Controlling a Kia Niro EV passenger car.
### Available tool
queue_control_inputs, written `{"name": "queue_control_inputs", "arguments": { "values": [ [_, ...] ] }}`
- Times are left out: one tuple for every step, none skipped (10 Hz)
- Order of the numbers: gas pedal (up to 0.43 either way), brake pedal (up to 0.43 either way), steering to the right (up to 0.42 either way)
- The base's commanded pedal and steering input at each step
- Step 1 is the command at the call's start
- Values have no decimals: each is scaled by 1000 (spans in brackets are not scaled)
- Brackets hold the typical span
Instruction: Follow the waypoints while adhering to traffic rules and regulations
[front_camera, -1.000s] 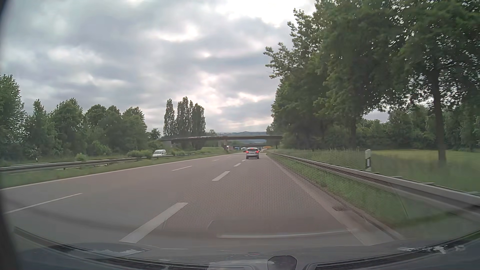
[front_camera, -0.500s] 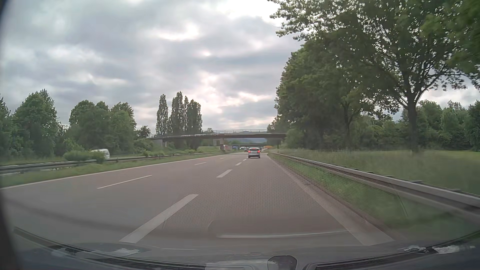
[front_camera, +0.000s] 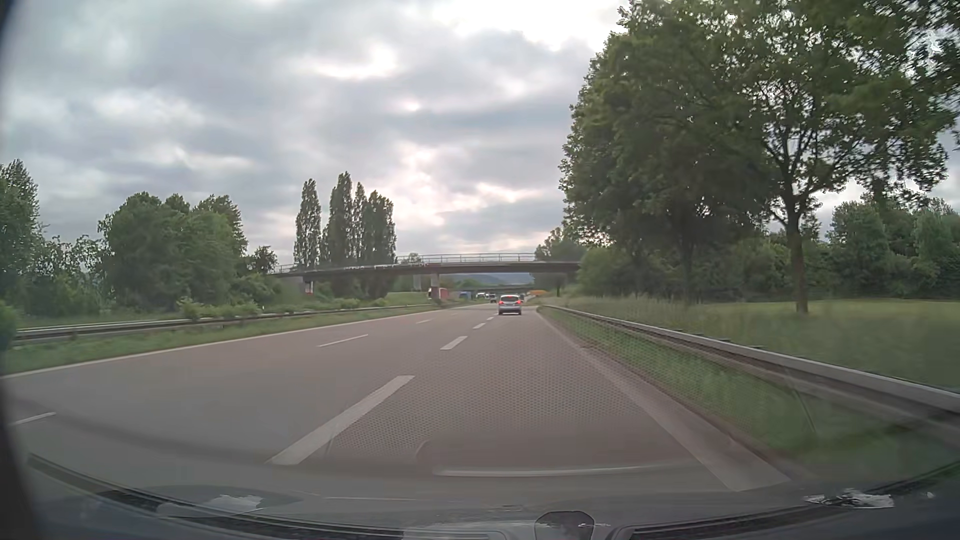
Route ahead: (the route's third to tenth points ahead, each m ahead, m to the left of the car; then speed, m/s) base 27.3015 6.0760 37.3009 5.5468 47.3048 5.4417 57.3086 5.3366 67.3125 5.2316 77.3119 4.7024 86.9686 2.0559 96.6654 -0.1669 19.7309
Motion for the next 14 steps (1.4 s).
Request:
{"name": "queue_control_inputs", "arguments": {
  "values": [
    [0, 37, -1],
    [0, 37, -1],
    [0, 37, -1],
    [0, 37, -1],
    [0, 37, -1],
    [0, 37, -3],
    [0, 37, -3],
    [0, 37, -3],
    [0, 37, -4],
    [0, 37, -4],
    [0, 43, -4],
    [0, 43, -4],
    [0, 43, -4],
    [0, 43, -4]
  ]
}}
